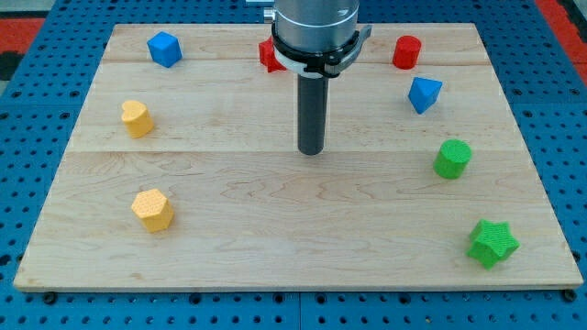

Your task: Place the green circle right to the yellow hexagon

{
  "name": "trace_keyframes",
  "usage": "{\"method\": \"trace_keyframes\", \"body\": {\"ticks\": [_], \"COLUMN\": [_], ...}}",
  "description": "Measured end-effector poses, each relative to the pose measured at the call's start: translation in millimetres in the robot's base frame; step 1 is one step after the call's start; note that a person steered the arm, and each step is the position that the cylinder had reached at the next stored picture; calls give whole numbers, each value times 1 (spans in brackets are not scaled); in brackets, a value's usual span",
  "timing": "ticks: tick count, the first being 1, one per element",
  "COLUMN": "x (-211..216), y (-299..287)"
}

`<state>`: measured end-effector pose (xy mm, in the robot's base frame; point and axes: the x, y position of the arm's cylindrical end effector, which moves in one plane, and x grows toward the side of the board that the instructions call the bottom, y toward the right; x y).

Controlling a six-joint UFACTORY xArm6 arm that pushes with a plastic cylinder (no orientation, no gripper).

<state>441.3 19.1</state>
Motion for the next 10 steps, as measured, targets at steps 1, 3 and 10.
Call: {"method": "trace_keyframes", "body": {"ticks": [1, 3, 10], "x": [-16, -17, 134], "y": [47, 208, 52]}}
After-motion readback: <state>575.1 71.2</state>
